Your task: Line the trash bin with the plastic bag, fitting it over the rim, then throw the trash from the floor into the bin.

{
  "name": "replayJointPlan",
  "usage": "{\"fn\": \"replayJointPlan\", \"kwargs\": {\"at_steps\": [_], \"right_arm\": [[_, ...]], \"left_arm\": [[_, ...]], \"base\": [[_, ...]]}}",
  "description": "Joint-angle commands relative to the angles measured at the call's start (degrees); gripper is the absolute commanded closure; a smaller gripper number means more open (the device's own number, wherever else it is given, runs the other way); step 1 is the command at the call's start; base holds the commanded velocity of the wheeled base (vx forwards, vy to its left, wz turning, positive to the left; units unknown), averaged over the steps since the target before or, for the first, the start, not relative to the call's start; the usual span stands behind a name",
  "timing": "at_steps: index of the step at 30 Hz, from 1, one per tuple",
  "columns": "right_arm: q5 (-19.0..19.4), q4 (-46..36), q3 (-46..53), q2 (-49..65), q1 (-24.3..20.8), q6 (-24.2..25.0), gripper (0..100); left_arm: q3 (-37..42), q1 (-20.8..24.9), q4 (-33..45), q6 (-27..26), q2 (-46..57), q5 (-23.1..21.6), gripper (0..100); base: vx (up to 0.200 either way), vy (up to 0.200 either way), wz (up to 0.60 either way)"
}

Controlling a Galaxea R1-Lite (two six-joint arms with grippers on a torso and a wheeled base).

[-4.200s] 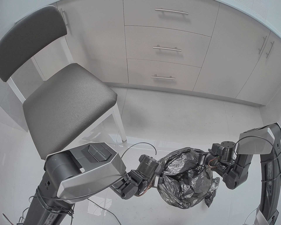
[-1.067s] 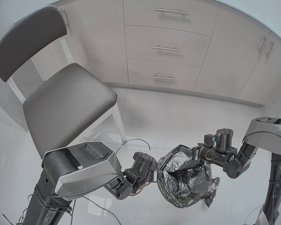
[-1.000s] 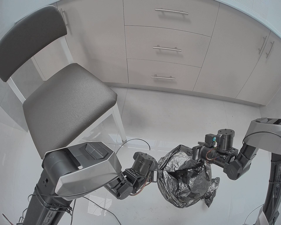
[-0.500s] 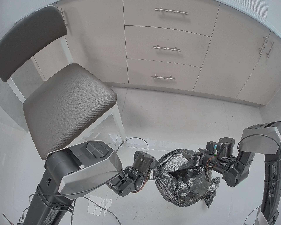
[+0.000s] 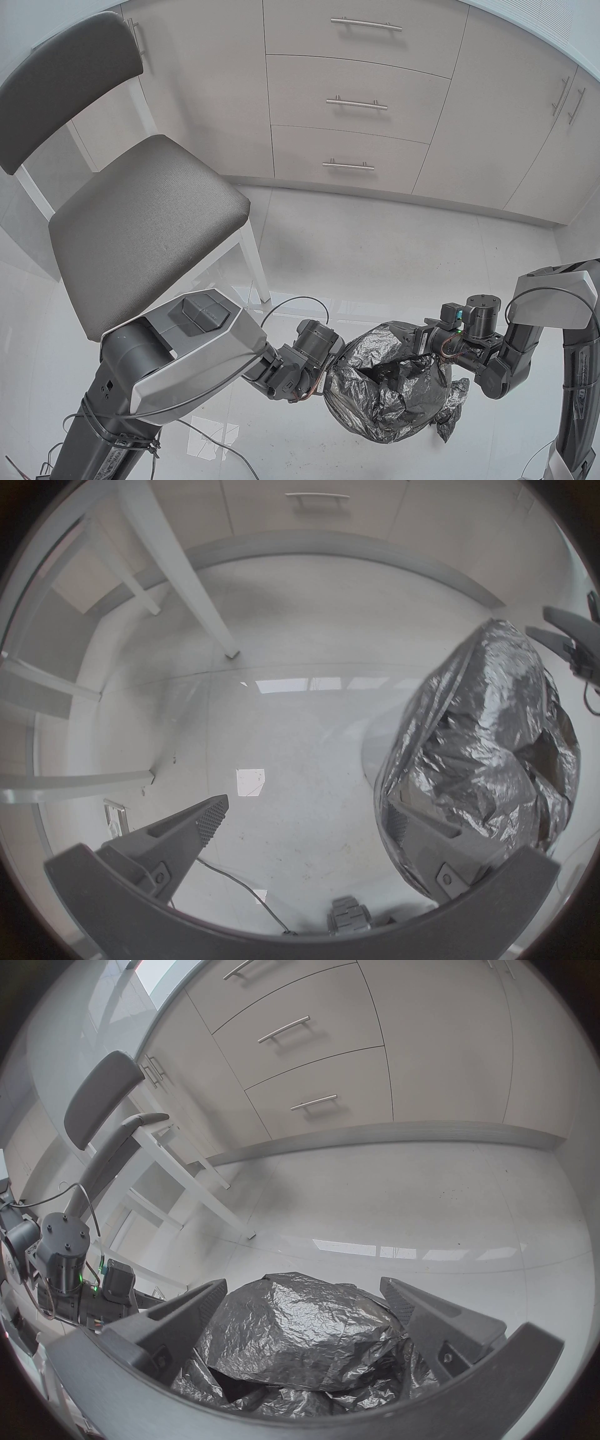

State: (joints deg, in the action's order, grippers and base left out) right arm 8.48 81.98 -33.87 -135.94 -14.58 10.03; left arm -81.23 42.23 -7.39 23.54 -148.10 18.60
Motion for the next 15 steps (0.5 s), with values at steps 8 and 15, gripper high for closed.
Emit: {"fn": "replayJointPlan", "kwargs": {"at_steps": [8, 15], "right_arm": [[0.0, -0.1, -0.2, -1.2, 1.0, 0.0, 0], [-0.5, -0.3, 0.5, -0.2, 1.7, -0.1, 0]], "left_arm": [[-0.3, -0.1, 8.1, -9.8, 1.1, -2.8, 0], [0.5, -0.1, 7.7, -9.6, 1.3, -3.2, 0]], "base": [[0.0, 0.0, 0.0], [0.0, 0.0, 0.0]]}}
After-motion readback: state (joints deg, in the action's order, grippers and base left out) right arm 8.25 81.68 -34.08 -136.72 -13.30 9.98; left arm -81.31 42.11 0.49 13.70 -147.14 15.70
